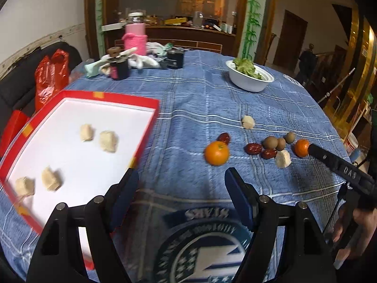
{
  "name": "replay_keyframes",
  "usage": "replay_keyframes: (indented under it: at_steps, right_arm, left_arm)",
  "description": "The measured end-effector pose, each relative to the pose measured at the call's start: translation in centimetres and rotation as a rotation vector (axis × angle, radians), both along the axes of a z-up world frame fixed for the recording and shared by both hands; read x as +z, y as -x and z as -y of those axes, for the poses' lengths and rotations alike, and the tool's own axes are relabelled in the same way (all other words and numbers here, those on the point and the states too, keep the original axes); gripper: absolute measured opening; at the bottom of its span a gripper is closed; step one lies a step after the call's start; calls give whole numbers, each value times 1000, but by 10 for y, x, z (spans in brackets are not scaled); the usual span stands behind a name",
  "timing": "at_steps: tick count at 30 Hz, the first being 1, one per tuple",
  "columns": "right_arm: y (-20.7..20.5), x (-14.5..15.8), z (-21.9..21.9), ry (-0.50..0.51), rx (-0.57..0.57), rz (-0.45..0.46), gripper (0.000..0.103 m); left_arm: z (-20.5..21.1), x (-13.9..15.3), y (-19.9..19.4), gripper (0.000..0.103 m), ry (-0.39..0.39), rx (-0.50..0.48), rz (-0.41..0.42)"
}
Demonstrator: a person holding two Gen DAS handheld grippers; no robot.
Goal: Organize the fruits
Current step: 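Move both open tools back toward the remaining snacks, then grasp a mandarin orange with the left tool while the right tool grasps another orange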
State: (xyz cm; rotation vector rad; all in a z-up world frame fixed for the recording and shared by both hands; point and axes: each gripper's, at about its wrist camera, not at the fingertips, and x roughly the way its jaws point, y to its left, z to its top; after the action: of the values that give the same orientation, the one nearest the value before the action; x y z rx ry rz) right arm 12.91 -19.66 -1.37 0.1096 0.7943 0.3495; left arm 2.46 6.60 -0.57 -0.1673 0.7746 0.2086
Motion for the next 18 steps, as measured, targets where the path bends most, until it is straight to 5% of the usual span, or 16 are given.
replay_keyframes:
  at_steps: [8,12,16,18]
  right_arm:
    - [-12,-3,-17,88,45,2,84]
    - [-29,-15,-22,109,43,-57,56]
    - [-37,-25,-25,122,36,-78,50]
    - [-37,-24,-24,116,35,-73,36]
  left_arm:
    - [17,-13,-25,75,10,-46,-38]
    - [17,-17,-32,75,18,-41,-47]
    - [16,-21,-39,75,24,-35,-57]
    - [15,-24,-42,75,33,-31,-63]
